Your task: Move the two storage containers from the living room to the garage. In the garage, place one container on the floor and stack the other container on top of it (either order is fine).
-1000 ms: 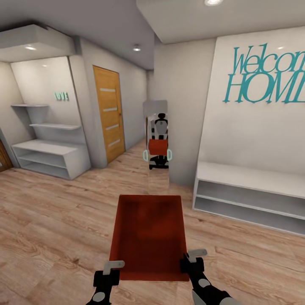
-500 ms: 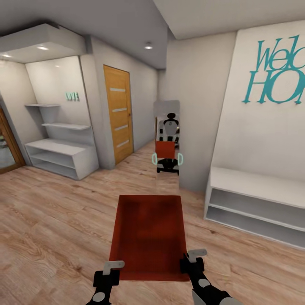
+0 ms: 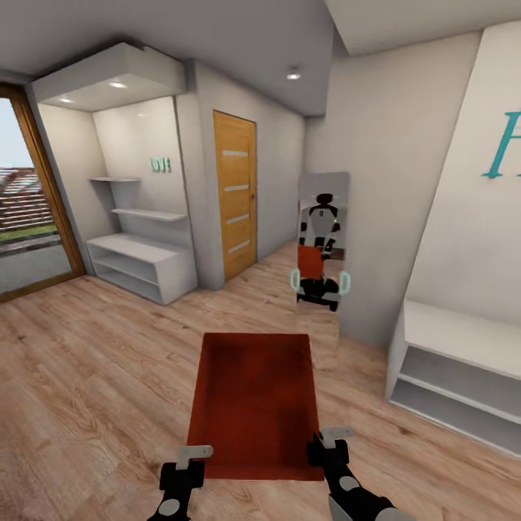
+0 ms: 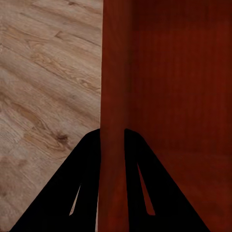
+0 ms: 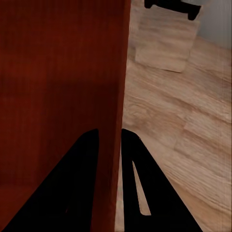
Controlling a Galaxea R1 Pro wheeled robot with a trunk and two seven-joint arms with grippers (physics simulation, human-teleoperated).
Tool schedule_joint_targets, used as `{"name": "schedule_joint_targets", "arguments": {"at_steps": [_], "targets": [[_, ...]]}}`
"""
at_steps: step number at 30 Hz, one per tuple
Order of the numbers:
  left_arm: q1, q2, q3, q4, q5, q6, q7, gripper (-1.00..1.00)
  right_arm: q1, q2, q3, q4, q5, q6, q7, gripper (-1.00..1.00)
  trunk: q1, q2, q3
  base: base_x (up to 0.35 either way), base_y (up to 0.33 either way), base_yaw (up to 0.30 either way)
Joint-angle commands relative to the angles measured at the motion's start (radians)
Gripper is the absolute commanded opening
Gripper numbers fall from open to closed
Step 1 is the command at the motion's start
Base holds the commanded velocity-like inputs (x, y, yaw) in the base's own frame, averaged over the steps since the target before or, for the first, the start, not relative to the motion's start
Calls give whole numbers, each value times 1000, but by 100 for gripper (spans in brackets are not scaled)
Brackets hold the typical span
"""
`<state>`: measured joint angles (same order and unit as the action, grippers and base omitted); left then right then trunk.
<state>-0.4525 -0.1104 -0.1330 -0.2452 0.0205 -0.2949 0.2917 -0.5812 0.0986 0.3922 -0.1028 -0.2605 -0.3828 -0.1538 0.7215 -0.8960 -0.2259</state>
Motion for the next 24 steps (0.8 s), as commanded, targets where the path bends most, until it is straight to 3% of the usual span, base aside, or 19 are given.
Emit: {"name": "schedule_joint_targets", "arguments": {"at_steps": [1, 24], "targets": [[-2, 0, 13, -29, 16, -53, 9, -100, 0, -5, -39, 2, -24, -8, -40, -100, 1, -1, -1, 322, 0, 269], [-2, 0, 13, -29, 16, -53, 10, -100, 0, -5, -39, 2, -25, -8, -40, -100, 1, -1, -1, 322, 0, 269]]}}
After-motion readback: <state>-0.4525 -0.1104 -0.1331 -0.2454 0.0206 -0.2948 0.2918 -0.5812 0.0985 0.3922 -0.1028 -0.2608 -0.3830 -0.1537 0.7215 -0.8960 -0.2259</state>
